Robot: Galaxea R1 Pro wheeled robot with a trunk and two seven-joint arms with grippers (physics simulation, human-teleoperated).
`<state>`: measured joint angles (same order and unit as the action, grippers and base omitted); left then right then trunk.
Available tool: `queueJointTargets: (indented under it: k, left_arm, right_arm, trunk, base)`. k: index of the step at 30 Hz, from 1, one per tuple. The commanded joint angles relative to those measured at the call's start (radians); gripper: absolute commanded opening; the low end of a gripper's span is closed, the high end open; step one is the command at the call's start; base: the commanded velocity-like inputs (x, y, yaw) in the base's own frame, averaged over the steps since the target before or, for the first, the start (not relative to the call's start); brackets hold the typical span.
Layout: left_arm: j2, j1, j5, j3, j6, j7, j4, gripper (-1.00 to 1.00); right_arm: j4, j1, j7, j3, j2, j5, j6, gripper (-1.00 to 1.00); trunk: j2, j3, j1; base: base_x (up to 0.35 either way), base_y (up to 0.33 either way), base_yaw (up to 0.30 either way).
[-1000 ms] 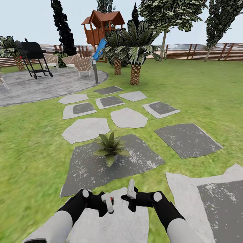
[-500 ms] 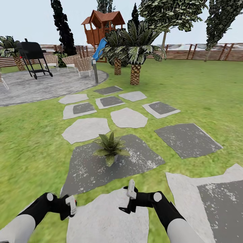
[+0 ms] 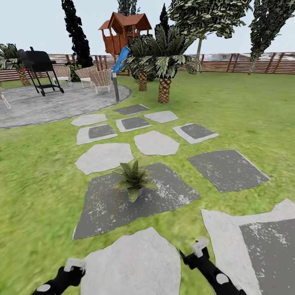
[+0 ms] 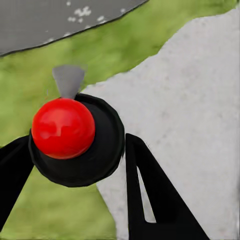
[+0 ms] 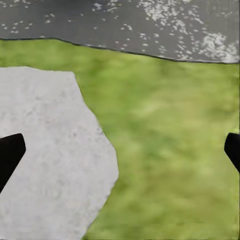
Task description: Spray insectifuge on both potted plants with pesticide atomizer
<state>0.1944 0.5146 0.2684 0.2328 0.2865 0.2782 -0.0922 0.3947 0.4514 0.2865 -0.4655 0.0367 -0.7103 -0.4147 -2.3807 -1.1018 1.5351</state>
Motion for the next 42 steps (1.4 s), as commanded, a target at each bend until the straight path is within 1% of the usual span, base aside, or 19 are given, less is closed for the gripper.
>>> queueJointTargets:
  k: [1, 2, 4, 5, 6, 7, 8, 9, 10, 15, 21, 23, 29, 42]
  left_arm:
    - [0.000, -0.015, -0.026, 0.011, 0.010, -0.001, 0.001, -1.00]
    - [0.000, -0.038, -0.070, 0.011, 0.018, -0.008, 0.000, -1.00]
    - [0.002, -0.059, -0.116, 0.012, 0.031, -0.024, 0.001, -1.00]
    - [0.004, -0.069, -0.142, 0.012, 0.041, -0.039, 0.001, -1.00]
    - [0.006, -0.087, -0.165, 0.013, 0.050, -0.060, 0.001, -1.00]
    - [0.006, -0.093, -0.169, 0.013, 0.051, -0.065, 0.000, -1.00]
    - [0.006, -0.096, -0.171, 0.013, 0.052, -0.068, 0.000, -1.00]
    - [0.004, -0.098, -0.172, 0.012, 0.052, -0.069, 0.001, -1.00]
    - [0.001, -0.099, -0.173, 0.011, 0.052, -0.070, 0.002, -1.00]
    - [0.000, -0.099, -0.175, 0.011, 0.051, -0.071, 0.003, -1.00]
    - [0.000, -0.101, -0.176, 0.011, 0.051, -0.071, 0.006, -1.00]
    - [0.000, -0.107, -0.176, 0.012, 0.052, -0.071, 0.005, -1.00]
    - [0.000, -0.111, -0.176, 0.012, 0.052, -0.071, 0.005, -1.00]
    - [0.001, -0.111, -0.176, 0.013, 0.051, -0.071, 0.005, -1.00]
  right_arm:
    - [-0.003, -0.012, 0.003, -0.037, -0.008, 0.009, -0.003, 1.00]
    - [-0.006, -0.028, -0.001, -0.075, -0.021, 0.021, -0.004, 1.00]
    - [-0.008, -0.047, -0.004, -0.126, -0.032, 0.028, -0.004, 1.00]
    - [-0.005, -0.055, -0.005, -0.164, -0.034, 0.030, -0.005, 1.00]
    - [-0.002, -0.064, -0.023, -0.231, -0.037, 0.032, -0.006, 1.00]
    - [-0.001, -0.071, -0.059, -0.262, -0.038, 0.032, -0.008, 1.00]
    - [-0.001, -0.078, -0.103, -0.282, -0.038, 0.032, -0.013, 1.00]
    - [-0.004, -0.086, -0.149, -0.294, -0.037, 0.031, -0.032, 1.00]
    - [-0.010, -0.104, -0.180, -0.302, -0.035, 0.028, -0.056, 1.00]
    - [-0.019, -0.112, -0.186, -0.302, -0.027, 0.026, -0.061, 1.00]
    - [-0.082, -0.115, -0.185, -0.301, -0.026, 0.023, -0.065, 1.00]
    - [-0.090, -0.115, -0.185, -0.300, -0.026, 0.022, -0.066, 1.00]
    - [-0.094, -0.116, -0.185, -0.300, -0.026, 0.022, -0.086, 1.00]
    - [-0.096, -0.117, -0.187, -0.300, -0.026, 0.022, -0.087, 1.00]
  trunk:
    - [0.000, -0.001, 0.000]
    - [0.000, -0.001, 0.000]
    - [0.000, -0.001, 0.000]
    - [0.000, -0.001, 0.000]
    - [0.000, -0.001, 0.000]
    - [0.000, -0.001, 0.000]
    - [0.000, -0.001, 0.000]
    - [0.000, -0.001, 0.000]
    - [0.000, -0.001, 0.000]
    - [0.000, -0.001, 0.000]
    - [0.000, -0.001, 0.000]
    - [0.000, -0.001, 0.000]
    - [0.000, 0.002, 0.000]
    - [0.000, 0.010, 0.000]
  base:
    - [0.000, 0.000, 0.000]
    - [0.000, 0.000, 0.000]
    - [0.000, 0.000, 0.000]
    - [0.000, 0.000, 0.000]
    - [0.000, 0.000, 0.000]
    - [0.000, 0.000, 0.000]
    - [0.000, 0.000, 0.000]
    - [0.000, 0.000, 0.000]
    - [0.000, 0.000, 0.119]
    - [0.000, 0.000, 0.240]
    - [0.000, 0.000, 0.278]
    - [0.000, 0.000, 0.280]
    - [0.000, 0.000, 0.279]
    - [0.000, 0.000, 0.277]
